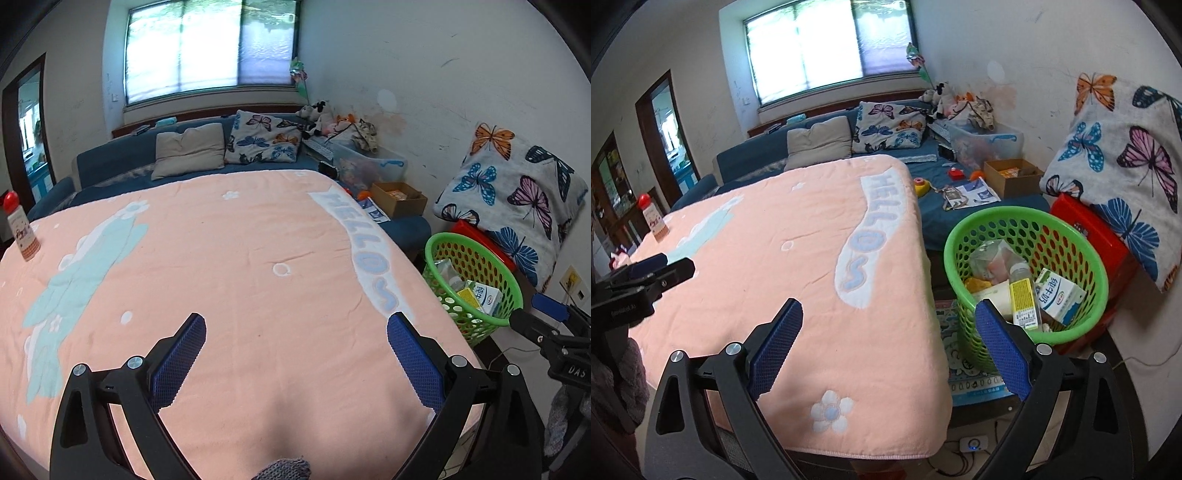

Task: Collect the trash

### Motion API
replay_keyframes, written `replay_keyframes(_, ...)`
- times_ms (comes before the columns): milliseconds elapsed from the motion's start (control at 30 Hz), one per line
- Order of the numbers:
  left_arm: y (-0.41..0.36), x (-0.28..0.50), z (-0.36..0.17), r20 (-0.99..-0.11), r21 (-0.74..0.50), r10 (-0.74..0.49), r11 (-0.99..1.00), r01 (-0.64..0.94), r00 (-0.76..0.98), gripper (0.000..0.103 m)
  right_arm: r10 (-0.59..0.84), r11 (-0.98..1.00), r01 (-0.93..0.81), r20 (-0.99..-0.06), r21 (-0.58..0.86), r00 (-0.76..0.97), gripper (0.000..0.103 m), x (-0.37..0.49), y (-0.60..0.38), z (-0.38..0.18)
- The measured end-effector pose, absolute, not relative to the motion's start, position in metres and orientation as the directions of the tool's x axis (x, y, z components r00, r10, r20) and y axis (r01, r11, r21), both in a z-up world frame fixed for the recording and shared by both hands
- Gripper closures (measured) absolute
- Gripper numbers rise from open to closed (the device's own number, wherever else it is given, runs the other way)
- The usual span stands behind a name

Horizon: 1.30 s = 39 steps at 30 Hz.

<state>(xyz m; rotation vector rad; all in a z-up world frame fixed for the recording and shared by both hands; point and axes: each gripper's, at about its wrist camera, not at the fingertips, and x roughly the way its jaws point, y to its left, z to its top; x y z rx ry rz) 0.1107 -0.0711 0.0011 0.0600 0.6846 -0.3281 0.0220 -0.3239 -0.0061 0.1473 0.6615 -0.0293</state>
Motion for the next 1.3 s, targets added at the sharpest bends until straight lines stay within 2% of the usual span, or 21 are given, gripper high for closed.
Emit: replay_keyframes(1300,-0.042,0.099,-0.006,-0.634,-0.085,-0.198,0.979,0.187,0.747,0.008,0.084,0.992,-0.007,-0.614,0.127,0.785,0.009,0.028,-0.302,-0.015)
